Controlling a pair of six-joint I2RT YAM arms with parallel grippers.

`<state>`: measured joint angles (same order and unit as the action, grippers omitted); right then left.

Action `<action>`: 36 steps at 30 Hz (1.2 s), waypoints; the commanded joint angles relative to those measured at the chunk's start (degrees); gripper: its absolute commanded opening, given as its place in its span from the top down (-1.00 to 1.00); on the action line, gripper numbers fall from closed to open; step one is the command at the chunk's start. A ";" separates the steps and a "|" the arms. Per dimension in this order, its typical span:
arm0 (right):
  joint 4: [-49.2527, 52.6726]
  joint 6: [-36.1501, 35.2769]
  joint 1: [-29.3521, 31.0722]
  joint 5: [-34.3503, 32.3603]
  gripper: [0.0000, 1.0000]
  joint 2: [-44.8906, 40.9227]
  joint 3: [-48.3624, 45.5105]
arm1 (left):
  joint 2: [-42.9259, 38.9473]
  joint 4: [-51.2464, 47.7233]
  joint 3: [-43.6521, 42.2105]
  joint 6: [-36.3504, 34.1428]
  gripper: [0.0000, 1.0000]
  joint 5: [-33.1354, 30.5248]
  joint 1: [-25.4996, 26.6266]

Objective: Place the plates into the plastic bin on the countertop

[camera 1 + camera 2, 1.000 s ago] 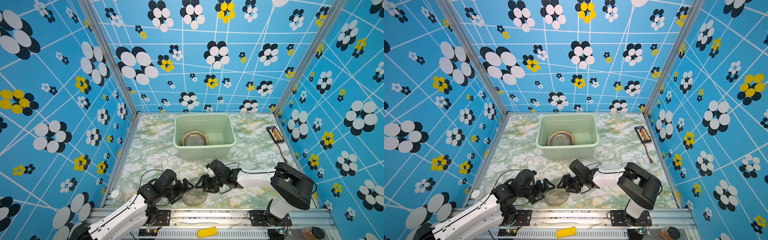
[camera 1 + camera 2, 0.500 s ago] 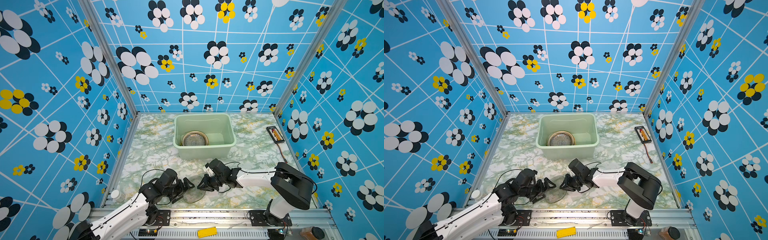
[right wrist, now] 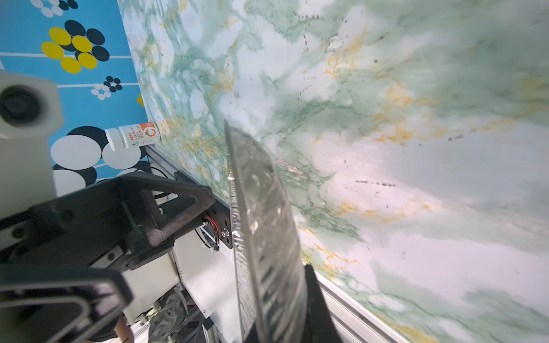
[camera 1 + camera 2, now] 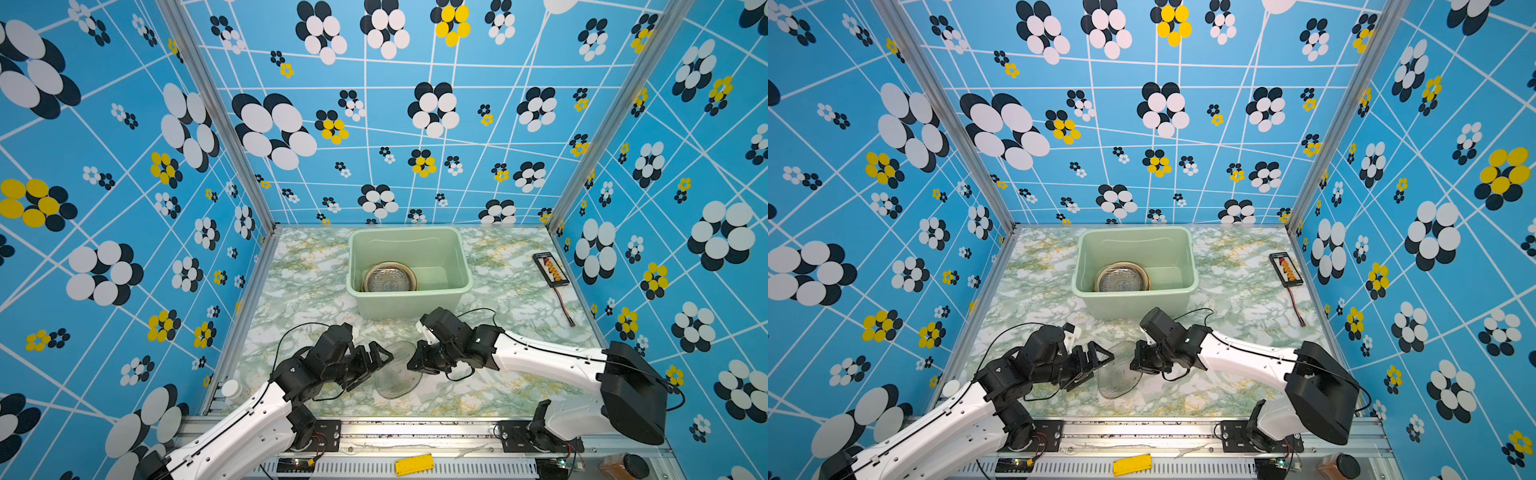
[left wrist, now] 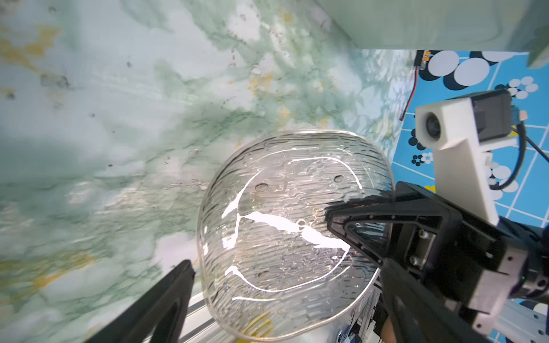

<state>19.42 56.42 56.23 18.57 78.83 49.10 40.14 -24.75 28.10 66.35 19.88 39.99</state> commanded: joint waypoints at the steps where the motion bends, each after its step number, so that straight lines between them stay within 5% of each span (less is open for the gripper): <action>1: 16.06 -5.15 -0.05 -6.99 0.84 -6.31 3.40 | -0.38 -4.82 6.19 -7.67 -0.98 -3.09 -1.06; 7: 28.96 -8.85 -3.49 -13.17 0.82 -16.32 12.88 | -0.65 -11.85 19.65 -20.22 -0.98 -8.69 -5.30; 12: 34.98 -13.98 -9.96 -13.91 0.82 -15.41 25.22 | -1.93 -13.70 28.54 -30.64 -0.98 -15.76 -8.79; 22: 37.49 -24.31 -19.65 -9.25 0.82 5.76 52.99 | -4.02 -9.09 33.47 -43.76 -0.99 -28.72 -10.12; 36: 28.16 -23.46 -24.14 1.92 0.85 34.39 67.55 | -1.58 -8.80 30.97 -51.32 -0.99 -35.08 -10.37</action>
<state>49.87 33.63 32.67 17.10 110.78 113.27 38.09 -35.07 60.31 17.02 -12.99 30.33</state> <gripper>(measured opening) 0.122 0.992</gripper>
